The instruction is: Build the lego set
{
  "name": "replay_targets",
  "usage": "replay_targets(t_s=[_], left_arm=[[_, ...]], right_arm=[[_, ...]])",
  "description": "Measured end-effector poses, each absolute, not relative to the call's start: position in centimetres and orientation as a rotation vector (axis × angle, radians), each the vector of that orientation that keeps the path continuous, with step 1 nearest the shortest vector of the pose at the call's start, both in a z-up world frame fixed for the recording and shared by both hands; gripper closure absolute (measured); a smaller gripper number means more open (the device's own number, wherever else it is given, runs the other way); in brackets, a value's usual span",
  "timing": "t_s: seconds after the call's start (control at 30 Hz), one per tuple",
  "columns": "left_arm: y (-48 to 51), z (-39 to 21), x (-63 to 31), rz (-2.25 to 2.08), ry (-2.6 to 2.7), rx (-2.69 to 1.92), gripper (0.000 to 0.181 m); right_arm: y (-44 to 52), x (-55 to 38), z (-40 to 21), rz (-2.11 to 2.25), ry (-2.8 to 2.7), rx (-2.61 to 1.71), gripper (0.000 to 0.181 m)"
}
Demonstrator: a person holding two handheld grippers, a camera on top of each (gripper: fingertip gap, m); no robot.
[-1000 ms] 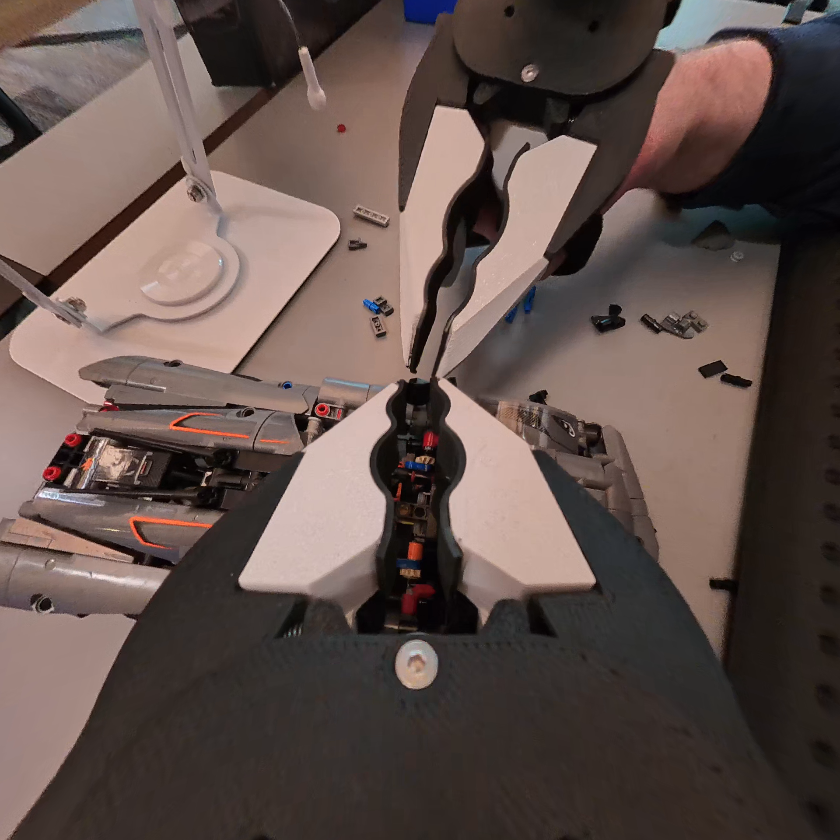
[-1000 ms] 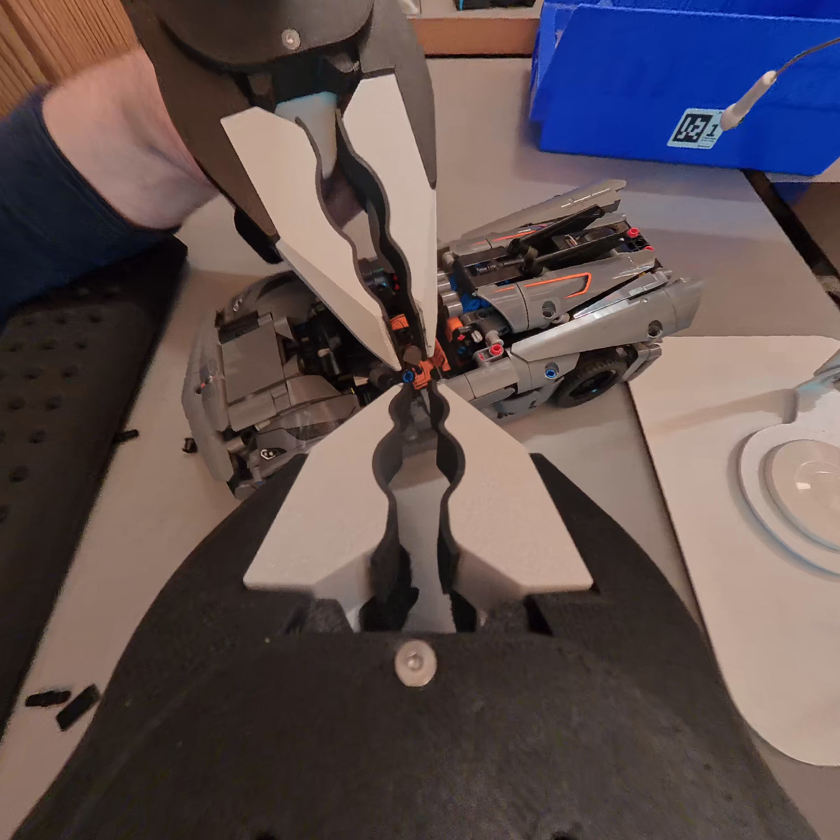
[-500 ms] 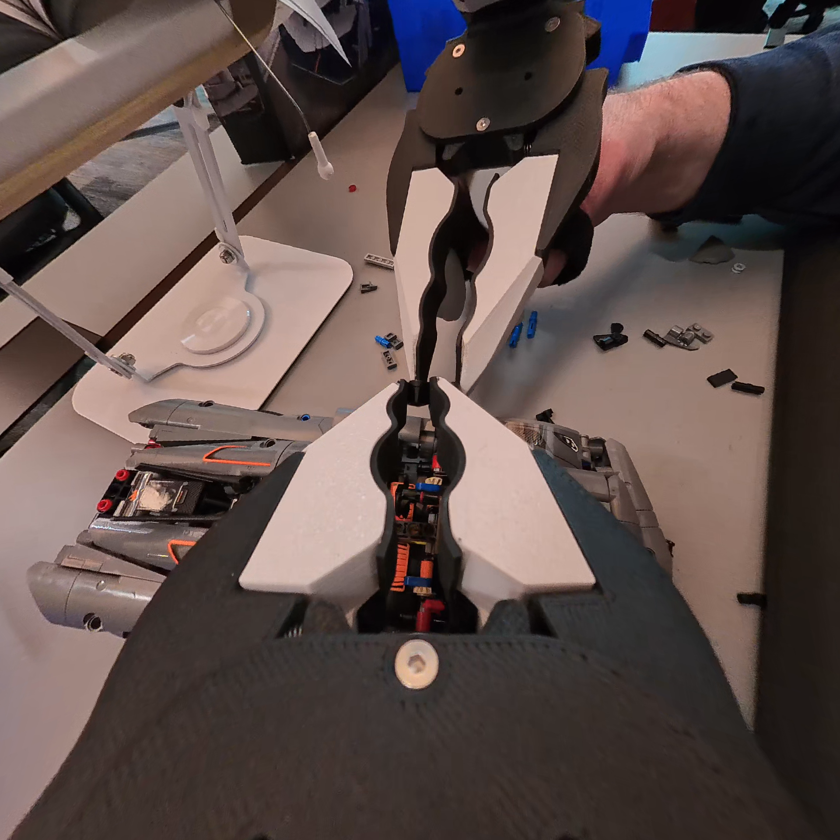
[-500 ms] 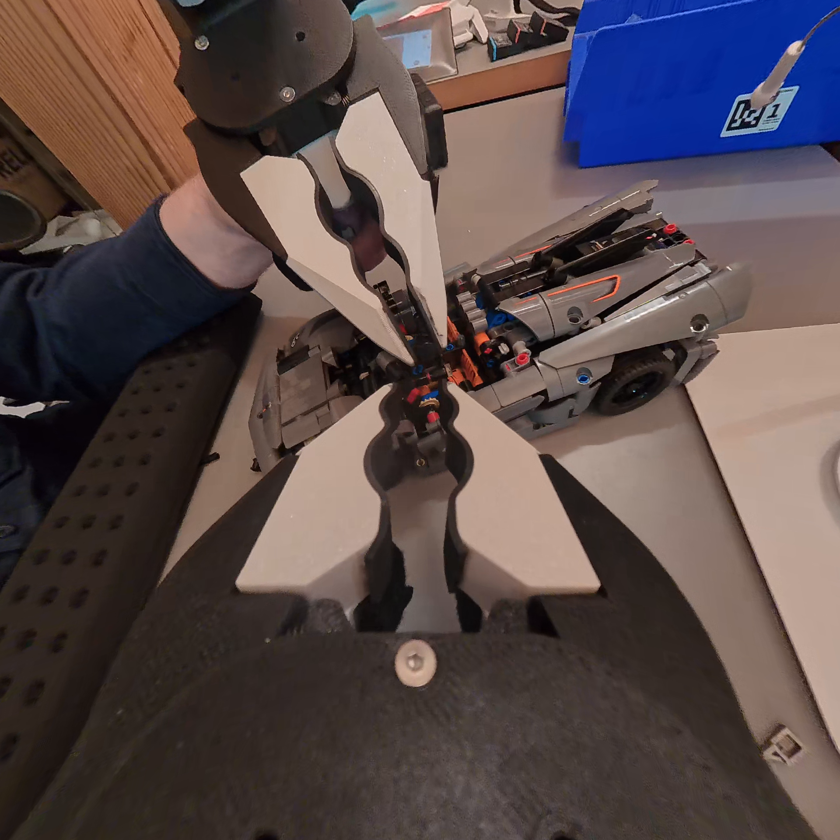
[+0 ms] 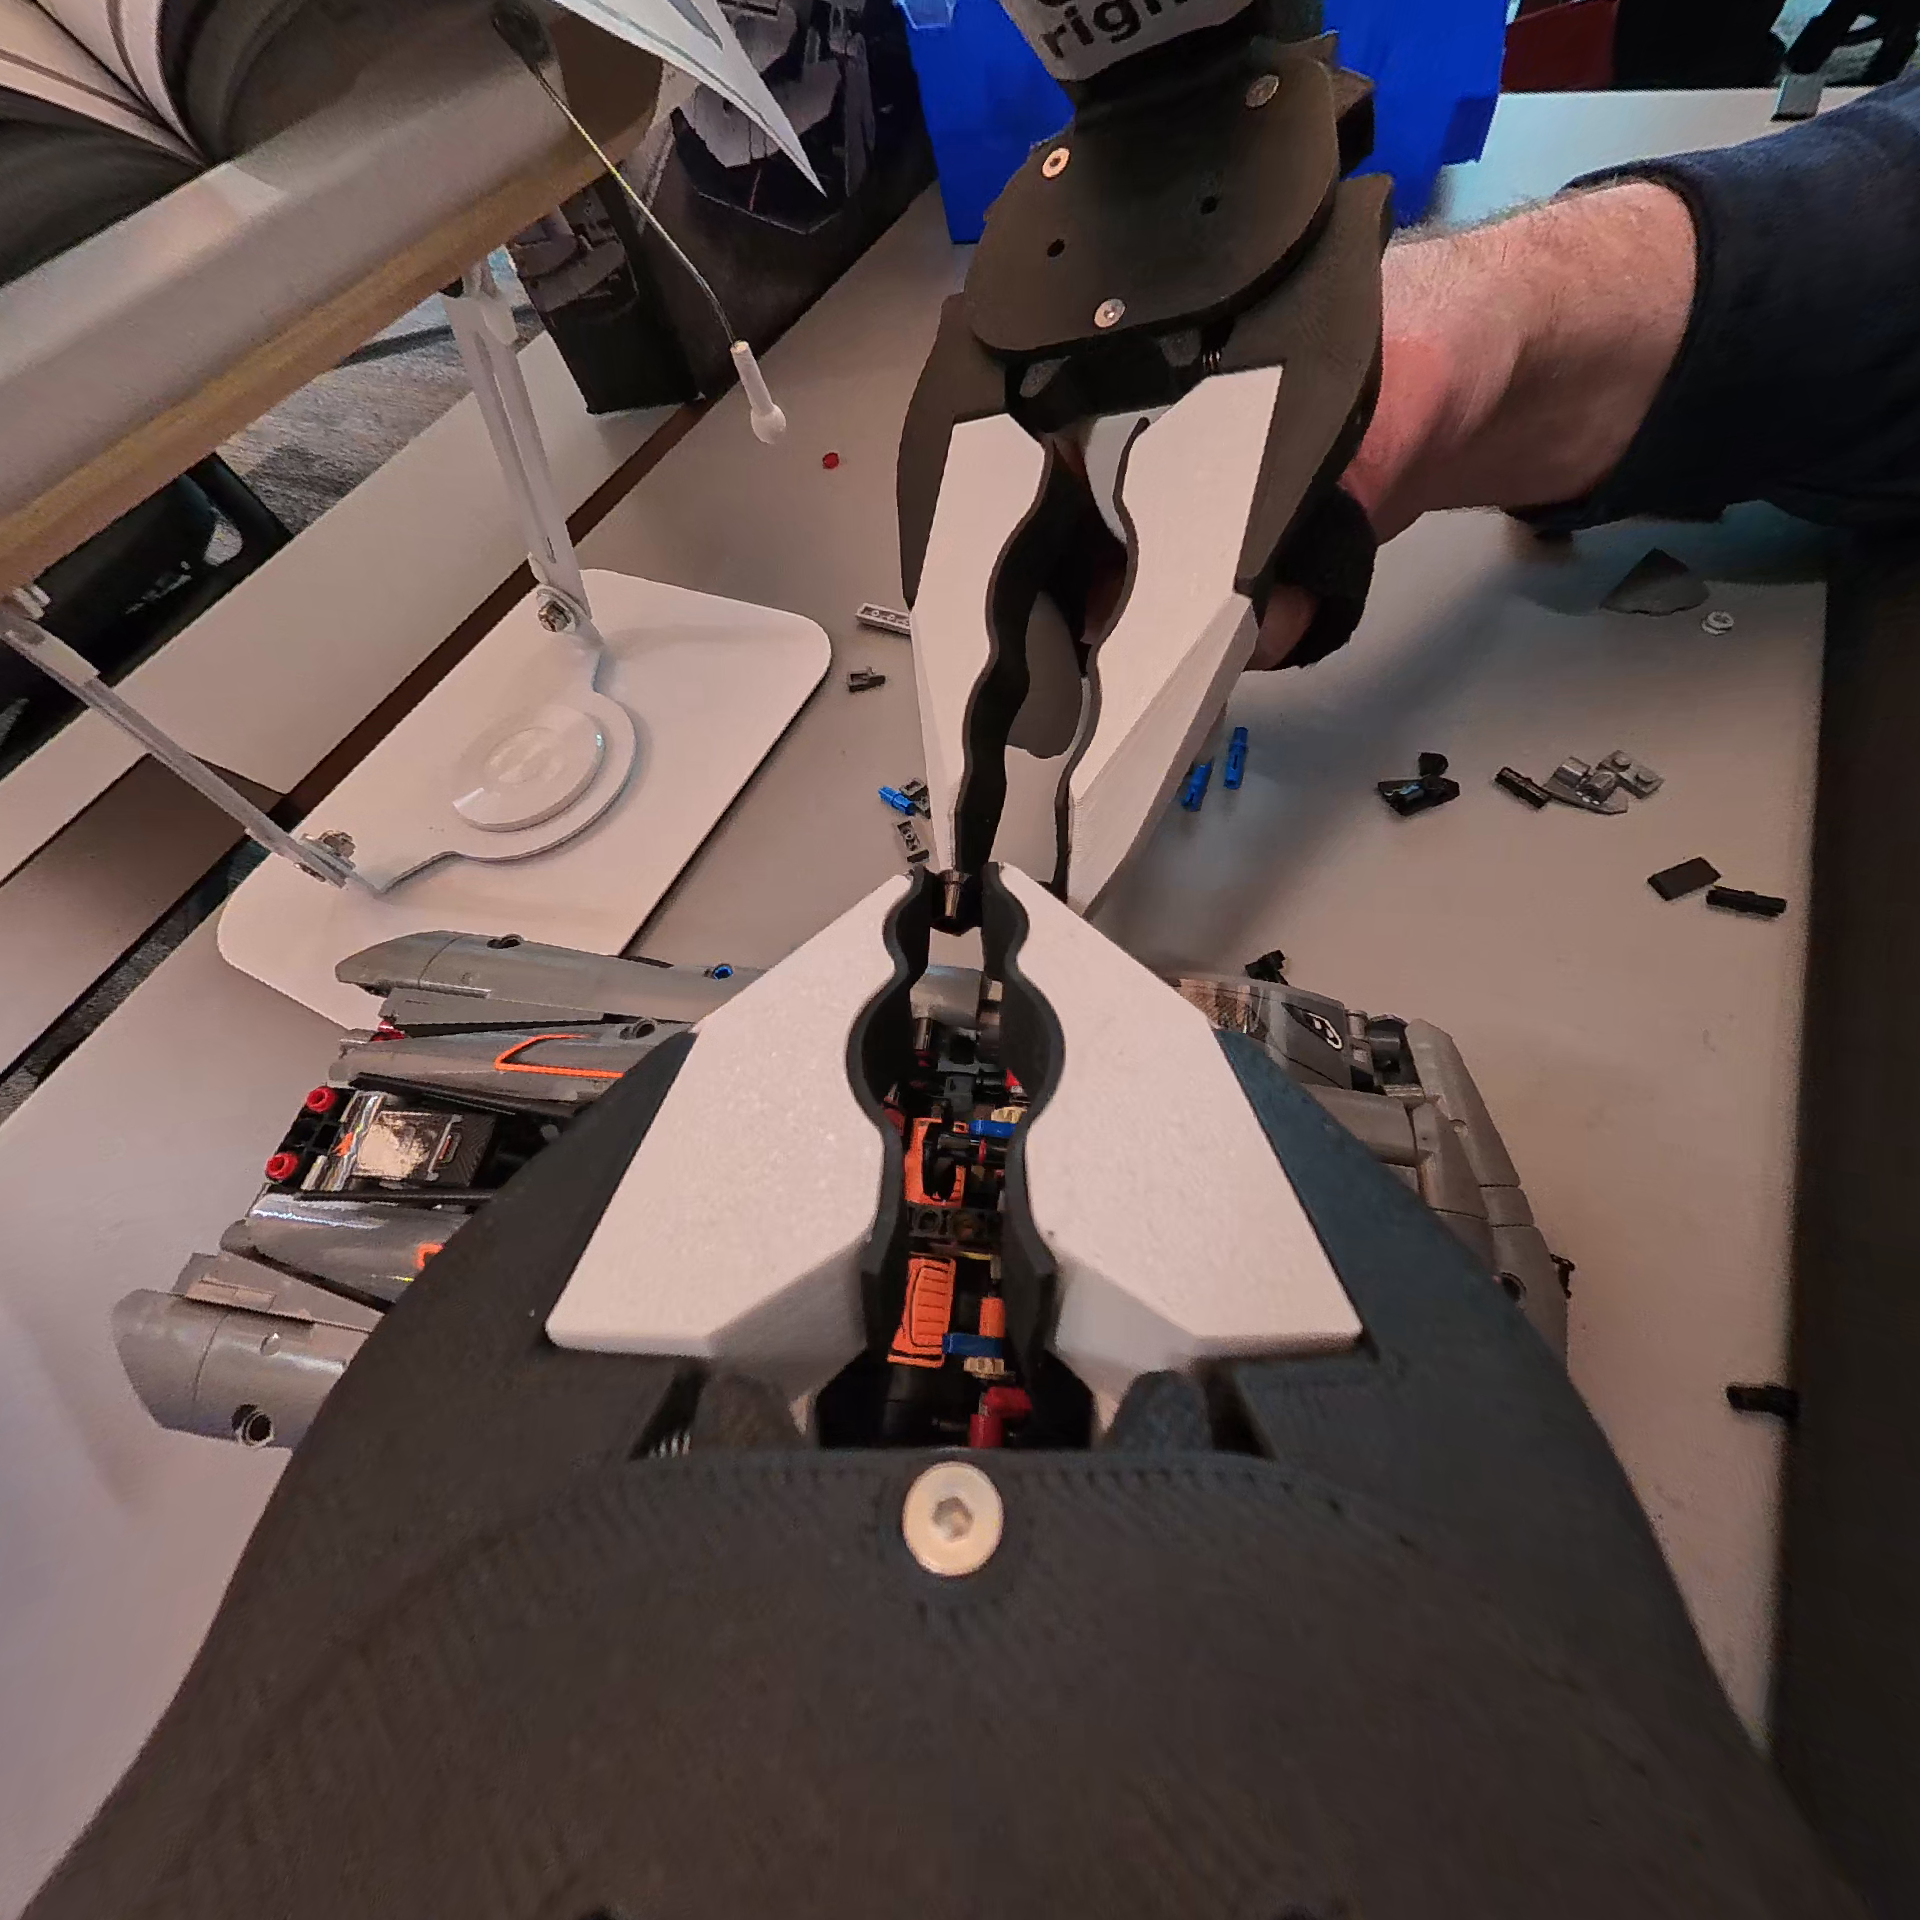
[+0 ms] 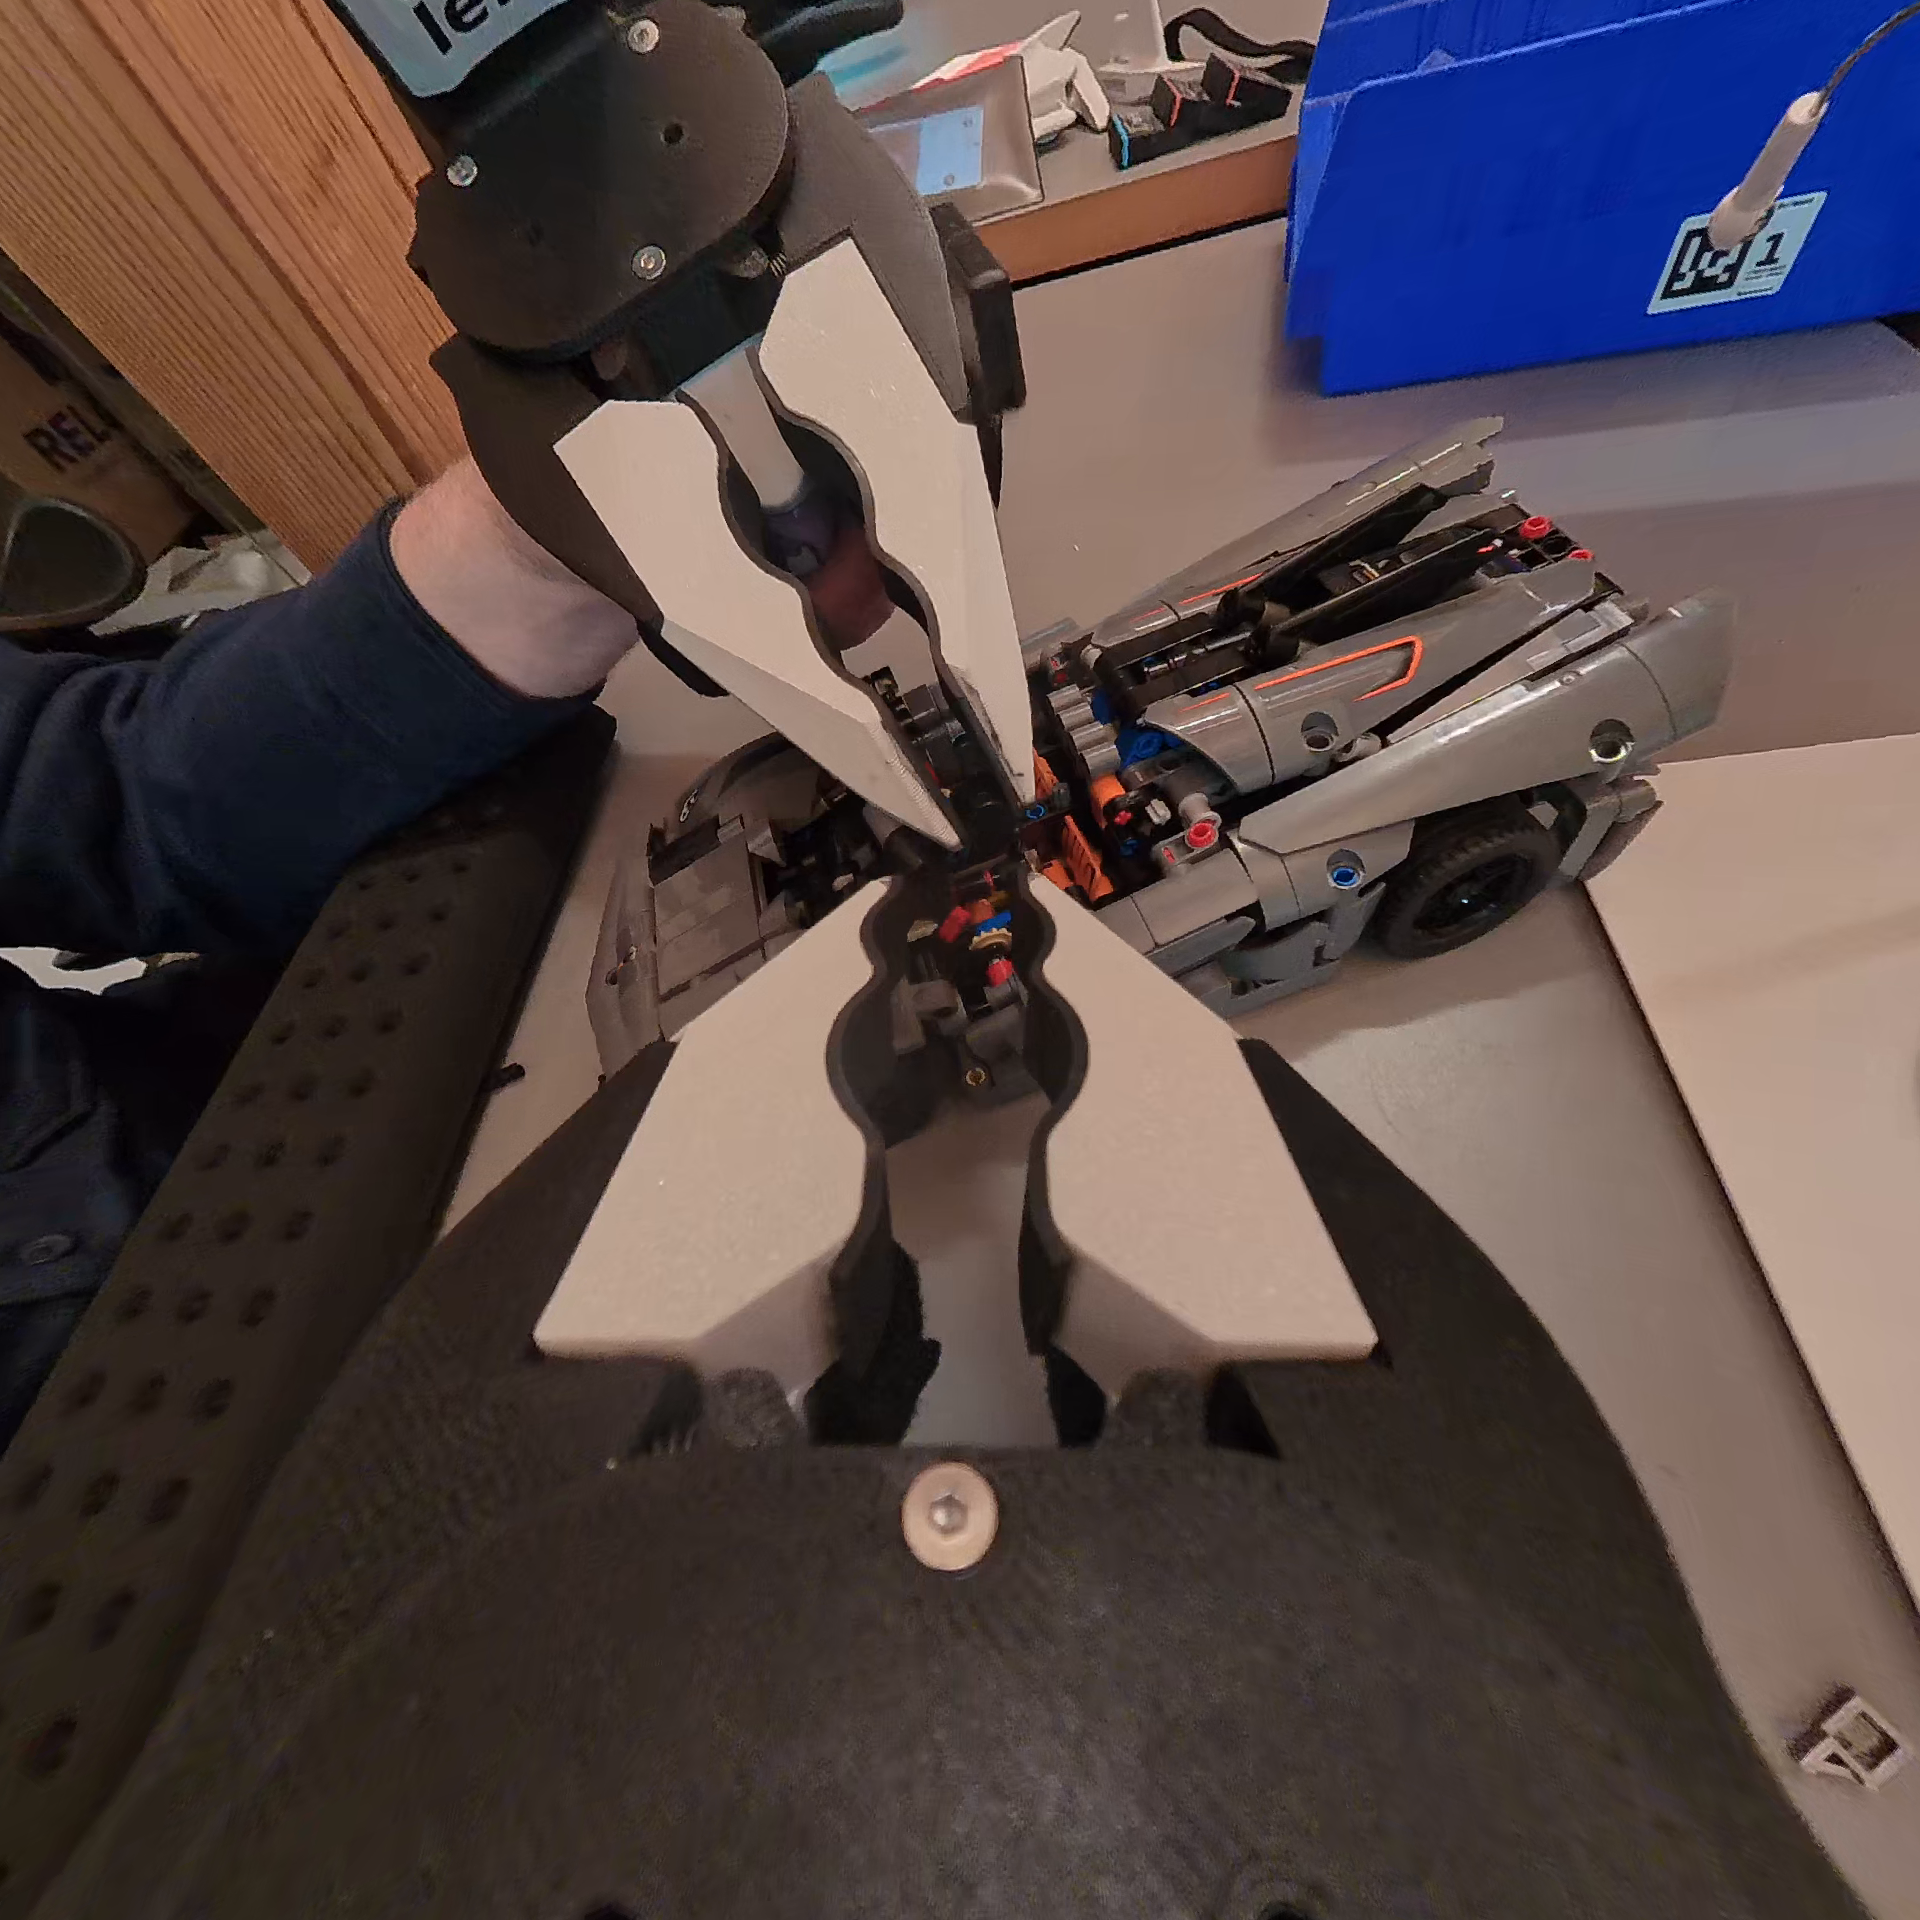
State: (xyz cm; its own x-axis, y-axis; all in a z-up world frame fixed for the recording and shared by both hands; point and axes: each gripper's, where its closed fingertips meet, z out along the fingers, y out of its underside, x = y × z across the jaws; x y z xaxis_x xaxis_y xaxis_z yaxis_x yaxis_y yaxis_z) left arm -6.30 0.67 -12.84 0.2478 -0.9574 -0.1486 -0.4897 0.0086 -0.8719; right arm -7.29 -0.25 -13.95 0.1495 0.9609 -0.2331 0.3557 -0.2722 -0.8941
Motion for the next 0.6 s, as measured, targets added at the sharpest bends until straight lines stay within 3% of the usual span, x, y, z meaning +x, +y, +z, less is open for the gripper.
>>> replay_targets(t_s=[0.3,0.6], left_arm=[[1.0,-12.0,-6.5,-0.635,1.343,-1.588,0.174],[2.1,-7.5,-9.1,-0.725,1.119,-1.486,0.174]], right_arm=[[-0.1,-7.3,-13.3,1.151,-1.233,-1.726,0.161],[0.1,-7.2,-12.9,1.146,-1.213,-1.71,0.161]])
